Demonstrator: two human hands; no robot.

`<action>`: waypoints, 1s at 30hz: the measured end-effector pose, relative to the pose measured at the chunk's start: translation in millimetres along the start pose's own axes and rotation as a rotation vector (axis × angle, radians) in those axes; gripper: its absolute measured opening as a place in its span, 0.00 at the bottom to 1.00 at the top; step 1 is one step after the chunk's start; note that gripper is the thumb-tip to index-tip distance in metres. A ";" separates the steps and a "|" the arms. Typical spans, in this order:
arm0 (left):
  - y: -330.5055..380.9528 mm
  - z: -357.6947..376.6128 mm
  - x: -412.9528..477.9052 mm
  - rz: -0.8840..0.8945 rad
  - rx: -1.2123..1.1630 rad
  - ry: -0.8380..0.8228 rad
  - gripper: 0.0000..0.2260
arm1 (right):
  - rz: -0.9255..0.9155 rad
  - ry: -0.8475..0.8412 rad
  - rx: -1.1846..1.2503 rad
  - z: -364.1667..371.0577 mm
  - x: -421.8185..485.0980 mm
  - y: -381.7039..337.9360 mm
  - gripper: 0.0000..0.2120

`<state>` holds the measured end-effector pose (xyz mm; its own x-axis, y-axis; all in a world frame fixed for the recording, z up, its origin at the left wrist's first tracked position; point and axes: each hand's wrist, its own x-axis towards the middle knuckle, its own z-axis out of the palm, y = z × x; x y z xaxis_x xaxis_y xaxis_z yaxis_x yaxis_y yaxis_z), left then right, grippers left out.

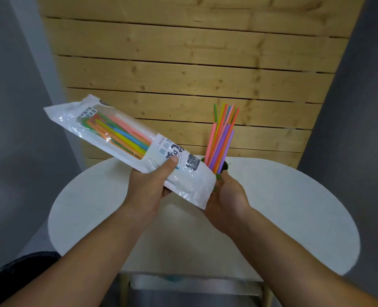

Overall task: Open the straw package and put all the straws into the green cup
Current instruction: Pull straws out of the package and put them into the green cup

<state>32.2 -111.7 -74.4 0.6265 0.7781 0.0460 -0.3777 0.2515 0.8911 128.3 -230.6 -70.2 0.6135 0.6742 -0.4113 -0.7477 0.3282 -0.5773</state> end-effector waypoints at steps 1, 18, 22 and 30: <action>-0.3 0.6 -0.3 0.006 0.004 -0.001 0.15 | 0.003 -0.003 0.018 -0.9 -0.4 0.3 0.21; 8.5 -19.0 9.6 -0.129 -0.173 0.107 0.11 | -0.151 -0.033 -0.432 -8.5 -1.4 -22.4 0.02; 10.7 -20.3 9.1 -0.186 -0.273 0.121 0.11 | -0.170 0.012 -0.367 -9.4 -2.4 -38.9 0.03; 14.4 -16.6 6.9 -0.240 -0.419 0.171 0.11 | -0.091 -0.077 -0.158 -6.3 -7.2 -31.5 0.19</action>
<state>19.7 -93.1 -68.7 0.6216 0.7445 -0.2436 -0.4999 0.6165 0.6083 149.0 -250.0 -53.5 0.6509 0.6971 -0.3006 -0.6370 0.2862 -0.7158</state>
